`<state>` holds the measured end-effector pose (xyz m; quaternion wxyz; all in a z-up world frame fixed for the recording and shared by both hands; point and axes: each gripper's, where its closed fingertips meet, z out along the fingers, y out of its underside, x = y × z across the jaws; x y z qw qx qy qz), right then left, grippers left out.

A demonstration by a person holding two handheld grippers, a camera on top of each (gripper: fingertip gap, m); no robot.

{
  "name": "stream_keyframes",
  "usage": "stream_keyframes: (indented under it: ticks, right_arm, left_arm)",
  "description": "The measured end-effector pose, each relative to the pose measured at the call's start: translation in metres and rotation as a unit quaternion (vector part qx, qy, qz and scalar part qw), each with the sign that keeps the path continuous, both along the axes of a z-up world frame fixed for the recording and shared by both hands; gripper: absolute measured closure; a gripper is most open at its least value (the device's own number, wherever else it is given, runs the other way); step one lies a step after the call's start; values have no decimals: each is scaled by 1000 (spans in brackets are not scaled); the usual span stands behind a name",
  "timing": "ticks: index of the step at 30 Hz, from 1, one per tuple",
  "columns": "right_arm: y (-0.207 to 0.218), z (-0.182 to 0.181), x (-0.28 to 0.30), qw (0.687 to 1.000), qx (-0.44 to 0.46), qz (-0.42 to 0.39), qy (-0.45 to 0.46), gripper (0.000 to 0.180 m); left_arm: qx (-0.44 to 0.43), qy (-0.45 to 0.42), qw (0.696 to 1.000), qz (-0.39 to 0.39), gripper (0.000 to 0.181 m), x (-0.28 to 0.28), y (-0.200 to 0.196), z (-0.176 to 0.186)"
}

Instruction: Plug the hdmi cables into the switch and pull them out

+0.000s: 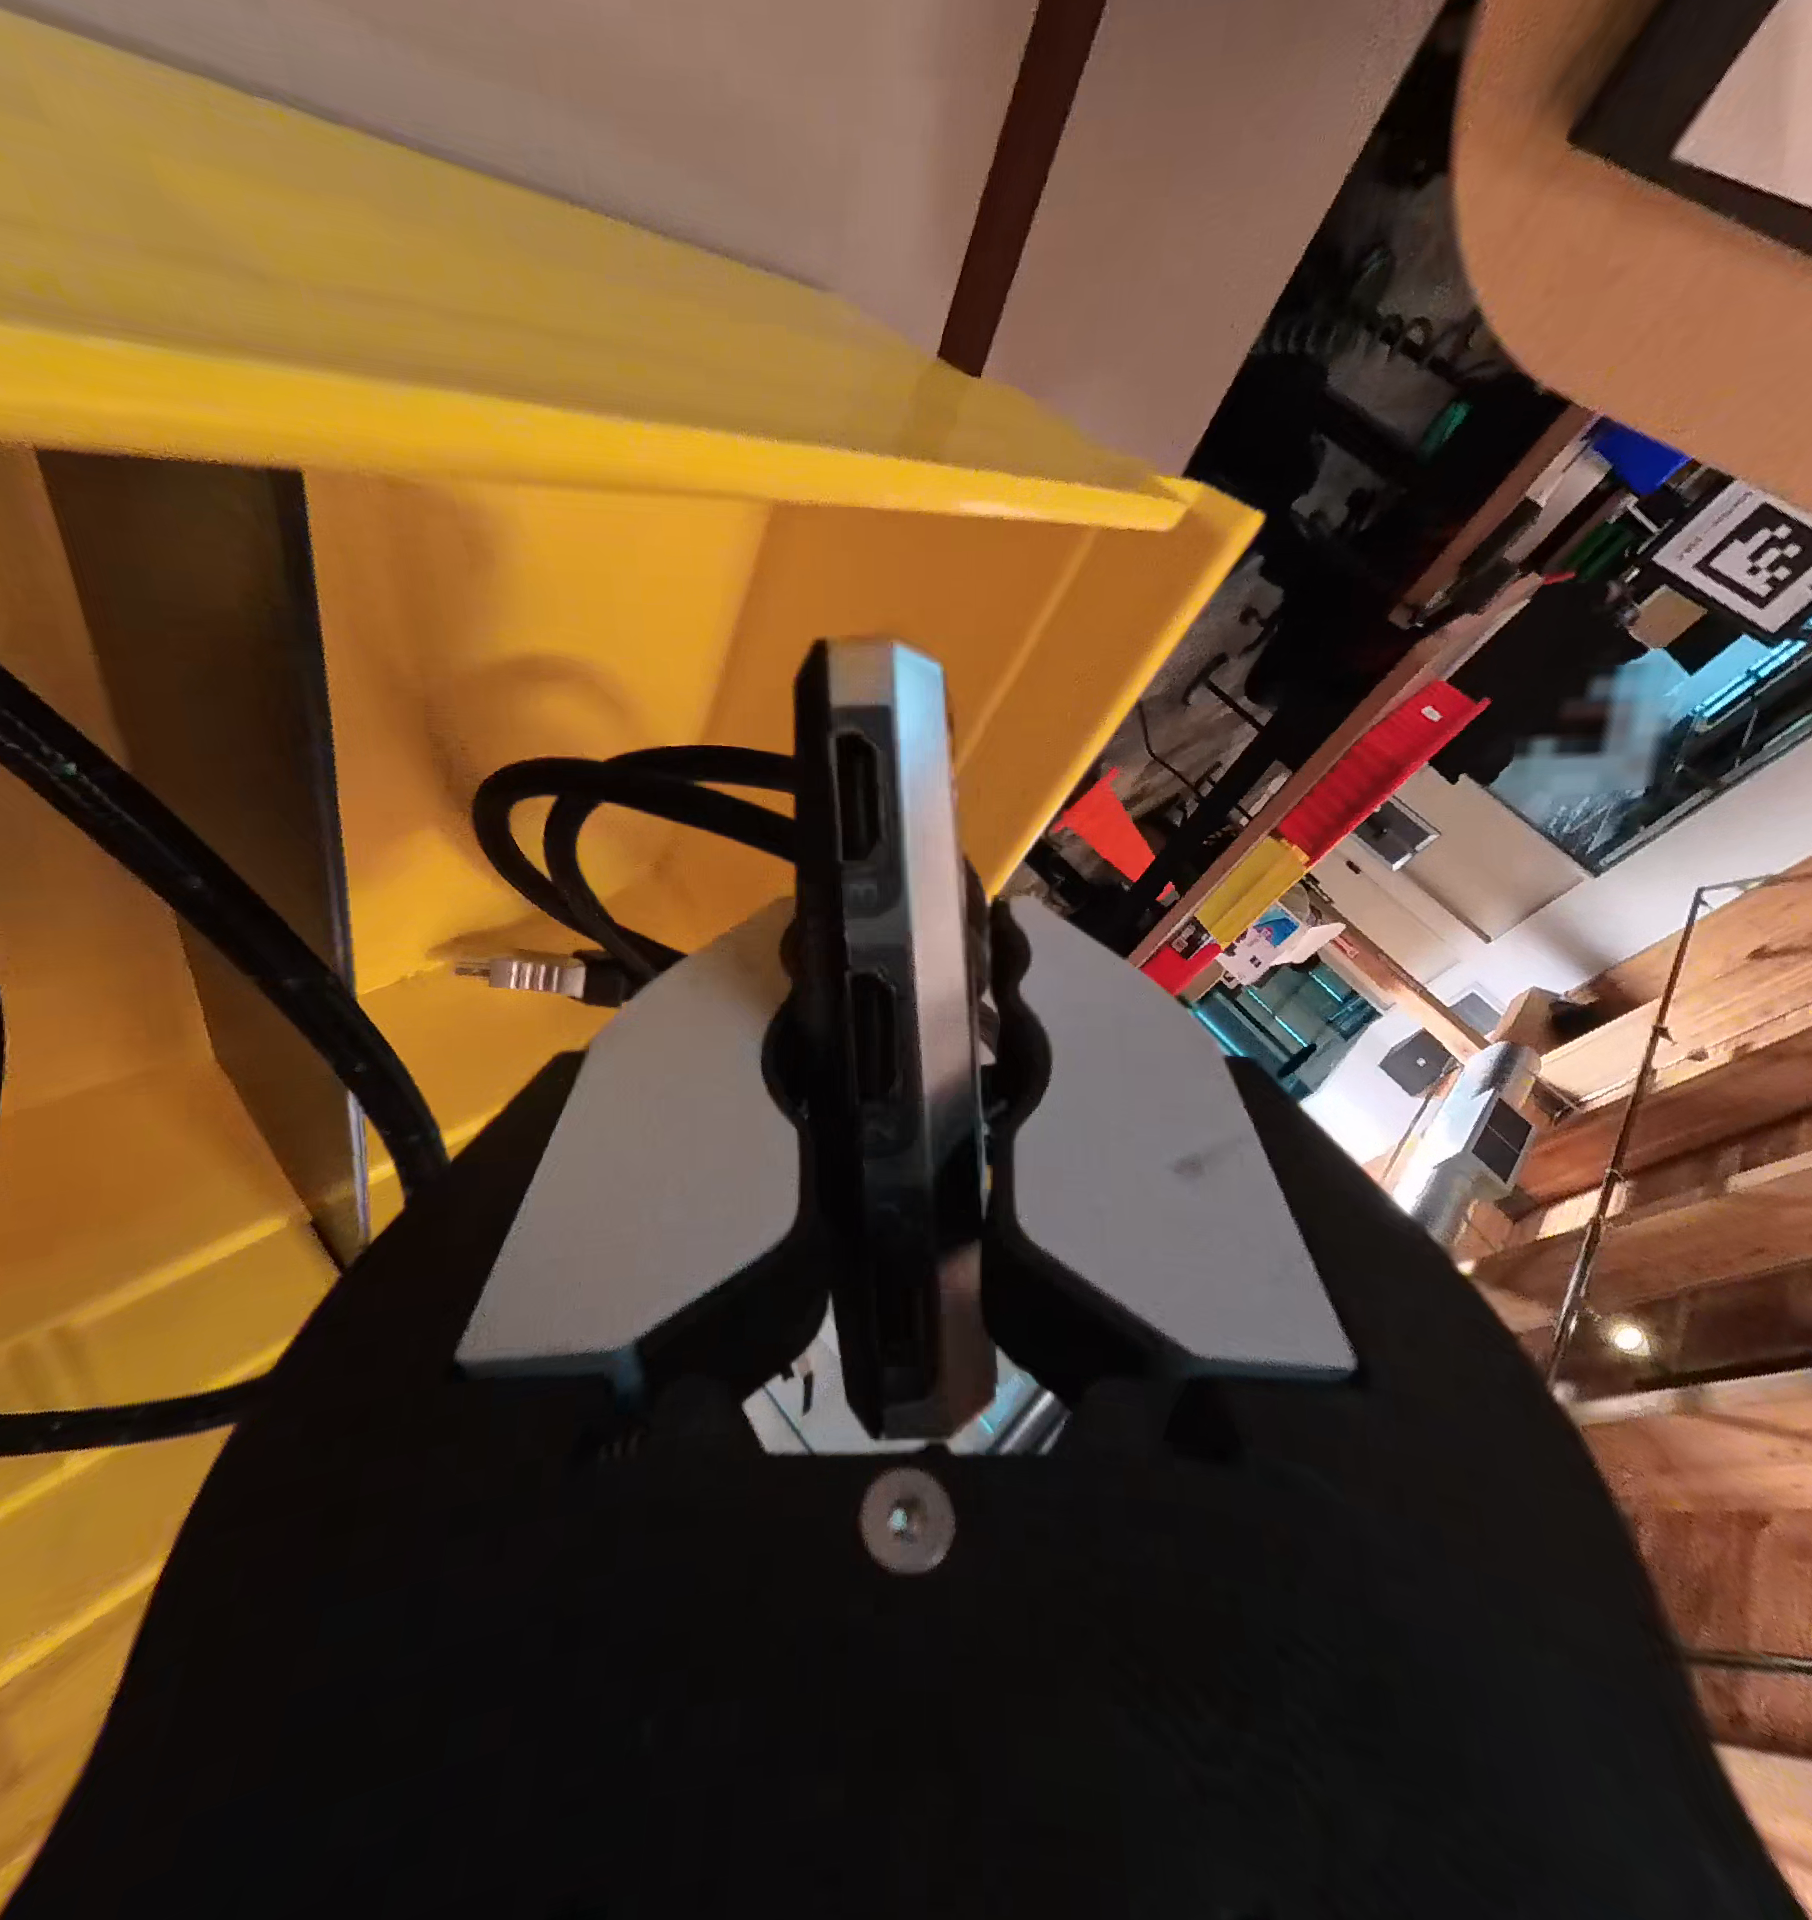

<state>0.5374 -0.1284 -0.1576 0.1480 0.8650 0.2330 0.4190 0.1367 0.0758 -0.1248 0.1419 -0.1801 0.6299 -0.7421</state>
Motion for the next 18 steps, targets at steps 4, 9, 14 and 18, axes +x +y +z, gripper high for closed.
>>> stream_keyframes:
  ticks: [4,9,14,18]
  right_arm:
    - [-10,-9,-1,1000,-2,-21,23,136]
    - [-2,9,-5,987,136,-63,50,131]
    - [20,65,-26,926,364,-88,53,122]
    - [59,107,-87,790,589,-98,140,113]
  left_arm:
    - [-2,4,1000,-5,142,0,-1,-1]
    - [-4,1,1000,-3,142,0,0,1]
    - [0,-4,1000,-2,142,-1,-1,3]
    - [2,-16,1000,16,142,-1,4,11]
